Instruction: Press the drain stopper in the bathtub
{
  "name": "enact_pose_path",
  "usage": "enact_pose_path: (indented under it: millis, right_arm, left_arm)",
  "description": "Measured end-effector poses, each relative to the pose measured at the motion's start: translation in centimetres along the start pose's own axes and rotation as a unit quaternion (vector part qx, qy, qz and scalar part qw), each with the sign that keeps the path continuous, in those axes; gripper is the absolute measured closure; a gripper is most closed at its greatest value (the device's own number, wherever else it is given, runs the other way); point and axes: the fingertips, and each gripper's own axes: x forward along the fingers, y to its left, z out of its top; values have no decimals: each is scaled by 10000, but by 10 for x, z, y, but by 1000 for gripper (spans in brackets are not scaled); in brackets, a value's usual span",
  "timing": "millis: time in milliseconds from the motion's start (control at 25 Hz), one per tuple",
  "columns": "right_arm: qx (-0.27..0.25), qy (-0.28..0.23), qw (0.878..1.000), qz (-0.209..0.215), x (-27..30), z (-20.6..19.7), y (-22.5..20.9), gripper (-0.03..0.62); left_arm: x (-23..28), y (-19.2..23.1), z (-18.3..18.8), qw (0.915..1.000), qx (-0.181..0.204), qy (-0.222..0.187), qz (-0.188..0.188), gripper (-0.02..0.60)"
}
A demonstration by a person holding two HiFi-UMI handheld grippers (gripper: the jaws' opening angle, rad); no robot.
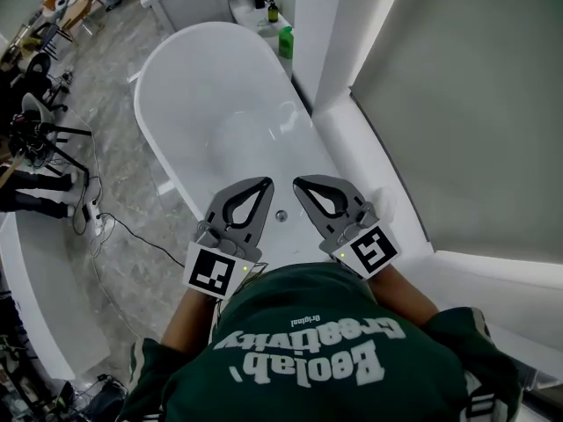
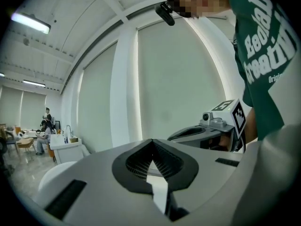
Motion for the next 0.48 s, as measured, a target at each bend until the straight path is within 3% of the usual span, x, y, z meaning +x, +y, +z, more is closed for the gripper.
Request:
enact_pose_path:
  millis: [120, 320, 480]
  right_arm:
    - [48, -15, 10000, -7, -3, 5, -2, 585]
    - [-213, -192, 9995, -125, -7, 14, -7, 585]
    - [-236, -142, 9995, -161, -10, 12, -8, 585]
  left_arm:
    - [1, -2, 0, 9993, 367, 100, 10, 572]
    - [5, -2, 2, 9991, 399, 126, -4, 572]
    - [8, -4, 4, 9997, 197, 109, -43, 572]
